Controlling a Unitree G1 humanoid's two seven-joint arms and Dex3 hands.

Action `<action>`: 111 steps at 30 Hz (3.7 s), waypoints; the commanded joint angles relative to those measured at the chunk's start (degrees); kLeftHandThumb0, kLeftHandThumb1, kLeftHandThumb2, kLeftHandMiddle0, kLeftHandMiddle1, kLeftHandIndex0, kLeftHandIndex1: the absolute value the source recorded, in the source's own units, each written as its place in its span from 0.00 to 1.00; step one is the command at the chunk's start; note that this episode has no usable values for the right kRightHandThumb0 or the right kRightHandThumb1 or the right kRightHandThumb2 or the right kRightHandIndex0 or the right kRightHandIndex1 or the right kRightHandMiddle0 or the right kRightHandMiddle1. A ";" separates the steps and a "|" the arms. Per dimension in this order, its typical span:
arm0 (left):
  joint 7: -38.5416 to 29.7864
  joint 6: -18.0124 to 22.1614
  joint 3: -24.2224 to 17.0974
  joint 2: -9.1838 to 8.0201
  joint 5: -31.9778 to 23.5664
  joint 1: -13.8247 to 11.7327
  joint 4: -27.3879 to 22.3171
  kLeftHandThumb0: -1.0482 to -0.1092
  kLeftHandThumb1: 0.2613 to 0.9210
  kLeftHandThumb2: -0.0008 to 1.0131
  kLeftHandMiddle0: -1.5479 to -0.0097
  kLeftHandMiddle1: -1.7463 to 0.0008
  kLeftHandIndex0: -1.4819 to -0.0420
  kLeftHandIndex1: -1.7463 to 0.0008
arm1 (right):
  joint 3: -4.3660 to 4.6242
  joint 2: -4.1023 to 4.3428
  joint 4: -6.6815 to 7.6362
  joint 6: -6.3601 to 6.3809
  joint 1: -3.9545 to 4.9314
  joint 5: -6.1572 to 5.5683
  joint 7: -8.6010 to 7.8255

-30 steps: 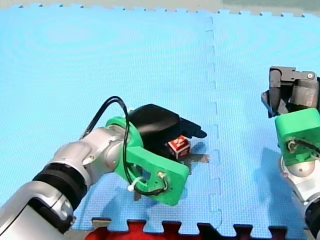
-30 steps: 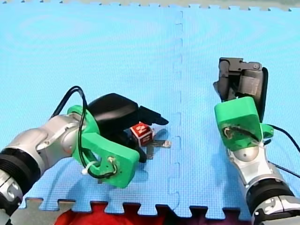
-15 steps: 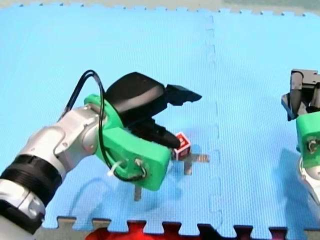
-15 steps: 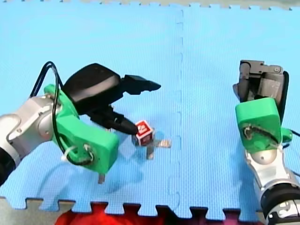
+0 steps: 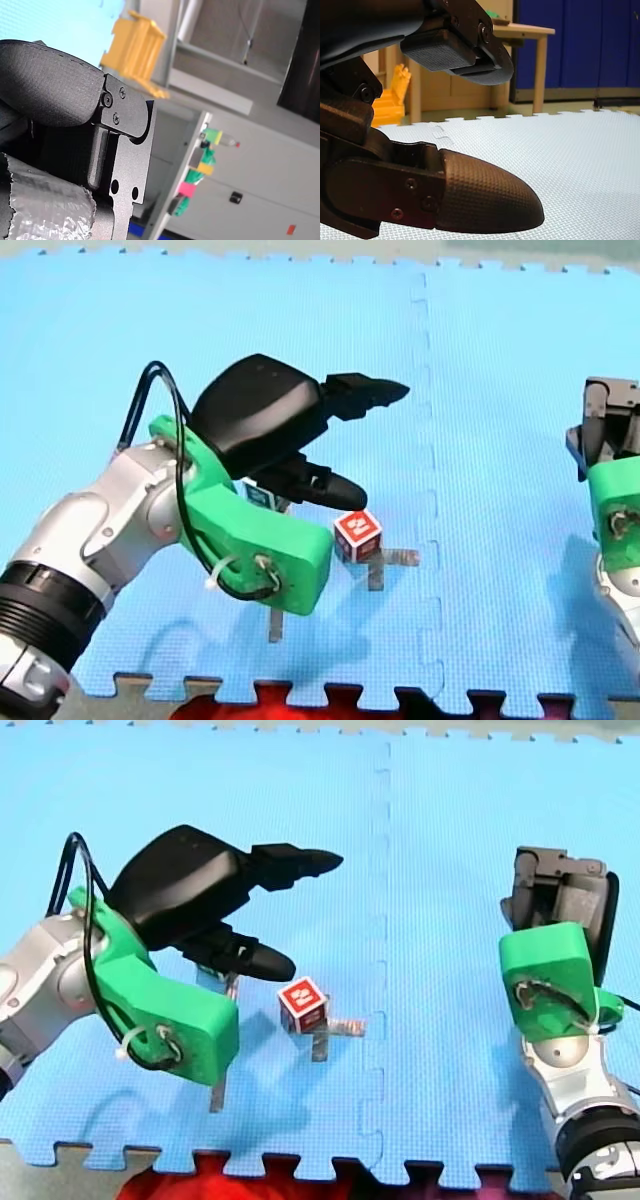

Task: Stack cube left

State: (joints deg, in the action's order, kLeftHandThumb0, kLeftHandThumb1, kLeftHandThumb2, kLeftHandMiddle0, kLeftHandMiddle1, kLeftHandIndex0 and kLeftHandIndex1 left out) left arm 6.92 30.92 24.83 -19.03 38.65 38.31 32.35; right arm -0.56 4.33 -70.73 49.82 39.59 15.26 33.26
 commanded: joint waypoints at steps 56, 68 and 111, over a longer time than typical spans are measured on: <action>2.19 1.76 -7.34 -2.62 -9.19 -0.70 26.29 0.00 0.90 0.00 0.39 0.00 0.40 0.98 | -0.80 6.47 19.02 11.60 -22.71 6.99 4.66; 4.15 5.28 -5.78 -1.91 -7.90 2.01 34.16 0.00 0.93 0.01 0.42 0.00 0.53 1.00 | -1.20 5.86 20.67 10.51 -24.41 7.45 4.02; 3.32 3.34 -3.52 2.18 -6.48 8.59 43.47 0.20 0.64 0.00 0.28 0.97 0.52 0.99 | -1.54 5.05 24.36 10.18 -28.75 8.67 4.12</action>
State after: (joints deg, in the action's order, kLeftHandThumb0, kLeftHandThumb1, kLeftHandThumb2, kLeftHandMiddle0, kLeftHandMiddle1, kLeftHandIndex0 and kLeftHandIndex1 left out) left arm 10.02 33.65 21.41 -16.59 32.29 47.00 75.49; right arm -1.85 9.14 -46.43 59.85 11.12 24.23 37.37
